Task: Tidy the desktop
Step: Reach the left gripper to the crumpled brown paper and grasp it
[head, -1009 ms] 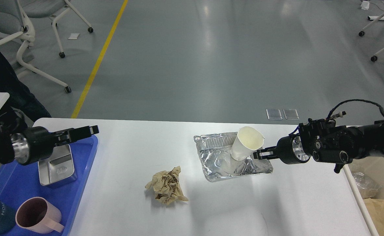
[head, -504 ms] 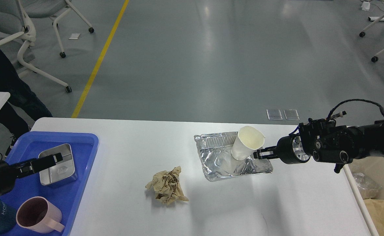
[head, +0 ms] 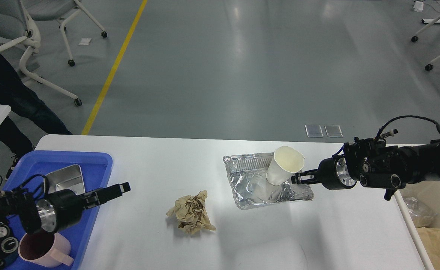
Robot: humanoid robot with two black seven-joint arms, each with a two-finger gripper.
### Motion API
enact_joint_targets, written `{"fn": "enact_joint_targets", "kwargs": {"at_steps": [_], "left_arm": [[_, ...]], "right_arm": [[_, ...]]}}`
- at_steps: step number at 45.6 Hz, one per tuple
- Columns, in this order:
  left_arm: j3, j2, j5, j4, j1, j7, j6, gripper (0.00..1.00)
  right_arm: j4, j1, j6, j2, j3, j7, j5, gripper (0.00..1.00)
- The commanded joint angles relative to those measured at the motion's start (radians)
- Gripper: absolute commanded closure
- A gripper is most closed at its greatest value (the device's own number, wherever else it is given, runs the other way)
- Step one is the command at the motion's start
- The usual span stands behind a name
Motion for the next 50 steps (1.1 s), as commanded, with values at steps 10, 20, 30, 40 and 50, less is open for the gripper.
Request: {"fn": "enact_joint_targets", "kwargs": {"at_steps": [10,20,30,40,50], "left_arm": [[0.033,-0.299,0.143,0.216,-0.003,0.004,-0.007,0.04],[0.088,-0.388,0.144,0.348,-0.035,0.002,-0.005,0.04],[0.090,-0.493,0.144,0.461,-0.053,-0.009,-0.007,0.04],[0.100,-0.575,0.149,0.503,-0.064,-0.012,-0.005,0.07],[0.151,-0.652,0.151,0.590,-0.075,-0.016,0.000,0.14]], "right_arm": [[0.003,-0.010,-0.008,-0.001,0.004,0.000,0.000,1.00],[0.003,-0.025,-0.013,-0.001,0.009,0.002,-0.002,1.00],[0.001,-0.028,-0.014,-0.001,0.010,0.002,-0.002,1.00],[0.001,-0.030,-0.016,-0.001,0.010,0.003,-0.002,1.00],[0.001,-0.030,-0.016,-0.001,0.012,0.005,-0.002,1.00]]}}
